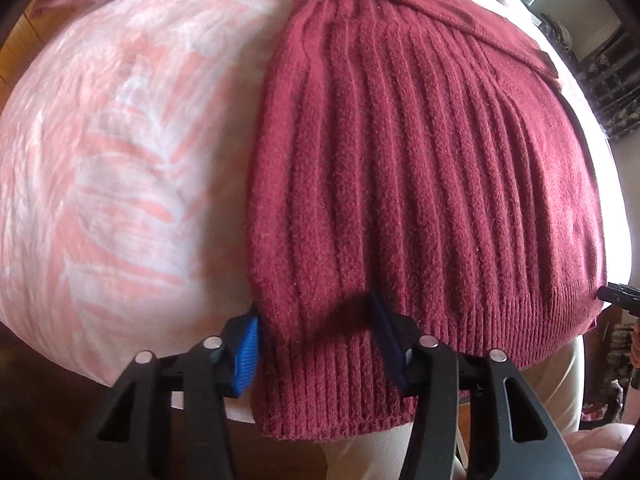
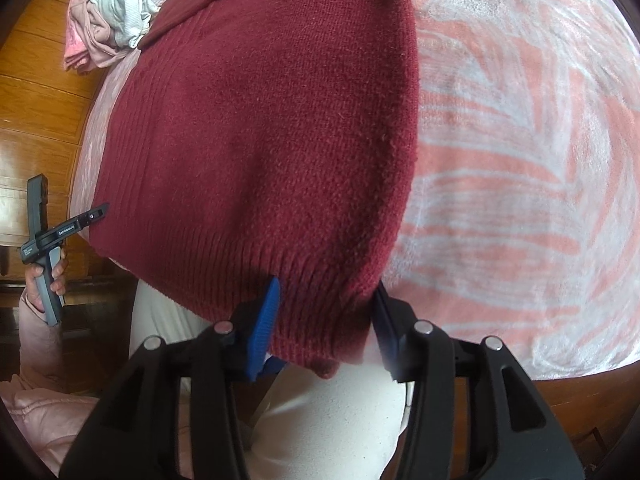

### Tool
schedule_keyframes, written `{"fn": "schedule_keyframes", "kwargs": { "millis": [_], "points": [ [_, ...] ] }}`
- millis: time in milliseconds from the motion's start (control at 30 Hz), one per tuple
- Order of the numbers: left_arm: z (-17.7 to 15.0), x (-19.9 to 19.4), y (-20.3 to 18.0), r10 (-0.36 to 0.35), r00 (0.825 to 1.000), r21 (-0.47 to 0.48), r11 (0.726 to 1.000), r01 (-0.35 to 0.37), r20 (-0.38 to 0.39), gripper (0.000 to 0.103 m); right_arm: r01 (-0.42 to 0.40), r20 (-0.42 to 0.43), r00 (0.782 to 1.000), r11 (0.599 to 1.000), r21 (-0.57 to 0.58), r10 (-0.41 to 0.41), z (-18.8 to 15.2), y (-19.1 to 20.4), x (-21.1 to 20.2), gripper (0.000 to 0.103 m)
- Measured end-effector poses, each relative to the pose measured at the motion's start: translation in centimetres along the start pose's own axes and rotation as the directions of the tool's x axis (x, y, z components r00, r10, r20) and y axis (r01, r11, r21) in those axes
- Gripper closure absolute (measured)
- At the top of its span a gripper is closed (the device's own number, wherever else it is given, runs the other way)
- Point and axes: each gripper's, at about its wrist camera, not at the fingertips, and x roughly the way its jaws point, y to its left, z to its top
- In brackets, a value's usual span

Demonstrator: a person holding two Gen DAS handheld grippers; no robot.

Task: Fold small clothes
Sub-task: 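Grasp the ribbed hem of the maroon sweater with both grippers, then lift the hem with both grippers, fold it toward the collar, release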

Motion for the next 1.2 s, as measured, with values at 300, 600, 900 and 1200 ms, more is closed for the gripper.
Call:
{"fn": "schedule_keyframes", "kwargs": {
  "millis": [300,600,900,1200],
  "points": [
    [-0.1,-1.8,-1.1,-0.064,0.998,-0.049,0.997,0.065,0.028,0.091,-0.092,0.026,0.995,0.996,-0.005,0.092,0.2,-0.4,-1.6,0.093],
    [5.0,-6.2,1.2,-0.184,0.976,-0.076,0.978,0.193,0.117,0.091,-0.195,0.126,0.973,0.981,-0.011,0.194,4.0,-0.8,-7.4,0.097],
    [13.9,-5.7,0.0,-0.186,0.969,-0.076,0.977,0.201,0.163,0.091,-0.177,0.150,0.974,0.984,0.023,0.171,11.5,-2.9,-9.0,0.097],
    [20.2,0.0,0.7,-0.139,0.985,-0.144,0.978,0.153,0.100,0.090,-0.175,0.084,0.983,0.973,0.151,0.164,18.2,-5.9,-4.4,0.097]
  ]
}}
